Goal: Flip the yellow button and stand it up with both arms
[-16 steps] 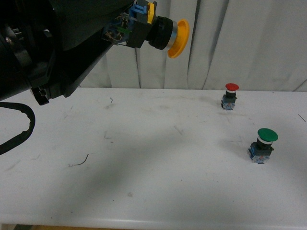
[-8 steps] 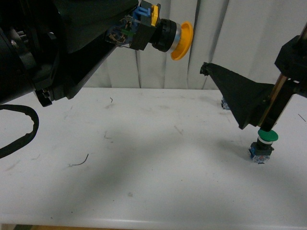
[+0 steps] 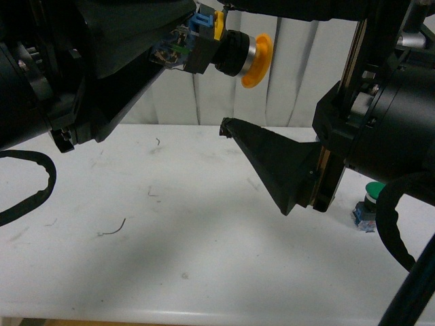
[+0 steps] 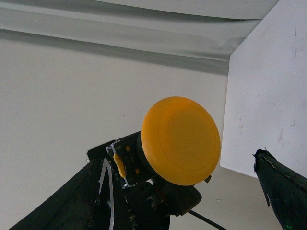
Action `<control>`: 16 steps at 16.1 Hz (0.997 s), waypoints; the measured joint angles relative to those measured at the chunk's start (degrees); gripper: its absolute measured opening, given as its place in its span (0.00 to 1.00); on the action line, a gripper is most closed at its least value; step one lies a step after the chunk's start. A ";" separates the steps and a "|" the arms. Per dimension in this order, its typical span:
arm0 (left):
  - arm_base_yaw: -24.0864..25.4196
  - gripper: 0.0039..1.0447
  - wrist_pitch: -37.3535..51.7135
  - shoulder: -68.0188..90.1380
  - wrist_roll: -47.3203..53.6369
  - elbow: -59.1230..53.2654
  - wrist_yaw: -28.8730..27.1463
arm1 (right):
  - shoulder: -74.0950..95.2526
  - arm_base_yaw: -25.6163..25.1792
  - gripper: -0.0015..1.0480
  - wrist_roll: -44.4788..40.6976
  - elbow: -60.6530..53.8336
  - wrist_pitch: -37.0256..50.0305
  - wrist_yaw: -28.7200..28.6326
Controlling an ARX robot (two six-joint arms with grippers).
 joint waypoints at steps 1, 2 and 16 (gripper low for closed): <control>0.00 0.33 0.00 0.02 0.00 -0.04 0.02 | 0.04 -0.07 0.94 0.00 0.61 -0.11 0.11; 0.02 0.33 -0.02 0.02 -0.02 -0.09 0.04 | 0.09 -0.46 0.94 -0.04 1.44 -0.07 0.50; 0.72 0.33 0.42 -0.04 -0.07 -1.03 0.61 | 3.56 -0.35 0.31 -0.11 5.31 -0.61 4.57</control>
